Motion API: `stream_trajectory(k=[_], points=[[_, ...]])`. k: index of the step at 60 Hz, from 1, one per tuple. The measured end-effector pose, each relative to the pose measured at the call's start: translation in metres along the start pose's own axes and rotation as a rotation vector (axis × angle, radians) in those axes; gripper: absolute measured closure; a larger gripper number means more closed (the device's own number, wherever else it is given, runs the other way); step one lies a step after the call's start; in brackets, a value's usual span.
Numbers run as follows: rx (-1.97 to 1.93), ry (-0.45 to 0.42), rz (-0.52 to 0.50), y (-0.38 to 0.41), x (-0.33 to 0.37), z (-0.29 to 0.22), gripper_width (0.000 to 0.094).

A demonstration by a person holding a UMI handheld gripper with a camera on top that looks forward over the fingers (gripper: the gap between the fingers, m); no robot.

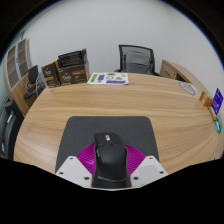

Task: Arrange mouse

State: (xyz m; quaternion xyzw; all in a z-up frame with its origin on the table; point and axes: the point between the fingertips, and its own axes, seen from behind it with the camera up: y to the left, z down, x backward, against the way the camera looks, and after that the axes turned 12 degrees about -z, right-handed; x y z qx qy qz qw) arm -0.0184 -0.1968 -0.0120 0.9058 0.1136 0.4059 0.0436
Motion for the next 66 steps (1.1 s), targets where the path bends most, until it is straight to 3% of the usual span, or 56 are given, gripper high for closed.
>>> stream_trajectory(k=[3,10,12,15,17,26,42,66], points=[[0.005,-0.007,0.012,0.0,-0.001,0.0,0.0537],[0.006,-0.012,0.018,0.001,-0.001,0.001,0.0355],[0.011,-0.006,0.014,0.002,-0.001,0.002,0.027],[0.011,0.001,0.012,0.001,0.003,0.002,0.0056],[0.011,-0.004,0.013,0.001,0.009,-0.001,0.0093],[0.009,-0.04,0.009,-0.008,0.068,-0.028,0.0072],[0.016,-0.125,0.04,-0.053,0.248,-0.064,0.0073],[0.007,-0.203,0.076,-0.113,0.435,-0.009,0.0067]])
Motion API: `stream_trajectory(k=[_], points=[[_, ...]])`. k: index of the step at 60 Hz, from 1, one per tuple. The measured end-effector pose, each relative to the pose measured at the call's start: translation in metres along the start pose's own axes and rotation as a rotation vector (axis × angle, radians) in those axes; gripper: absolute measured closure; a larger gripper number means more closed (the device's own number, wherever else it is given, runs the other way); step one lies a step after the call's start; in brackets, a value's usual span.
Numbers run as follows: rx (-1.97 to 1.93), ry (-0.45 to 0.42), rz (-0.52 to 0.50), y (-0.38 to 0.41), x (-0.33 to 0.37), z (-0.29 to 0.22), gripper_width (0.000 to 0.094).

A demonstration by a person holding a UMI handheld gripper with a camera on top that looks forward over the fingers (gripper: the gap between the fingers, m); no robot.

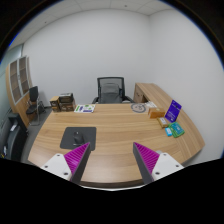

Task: Arrange mouse

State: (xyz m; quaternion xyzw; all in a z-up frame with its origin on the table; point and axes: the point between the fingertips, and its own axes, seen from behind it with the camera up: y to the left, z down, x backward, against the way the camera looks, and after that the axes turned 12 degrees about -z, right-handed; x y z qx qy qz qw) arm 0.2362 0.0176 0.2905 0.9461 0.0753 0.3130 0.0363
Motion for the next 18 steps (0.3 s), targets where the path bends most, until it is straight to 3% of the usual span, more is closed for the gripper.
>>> stream_trajectory(k=[18], points=[[0.001,-0.025,-0.005,-0.032,0.046,0.013,0.0069]])
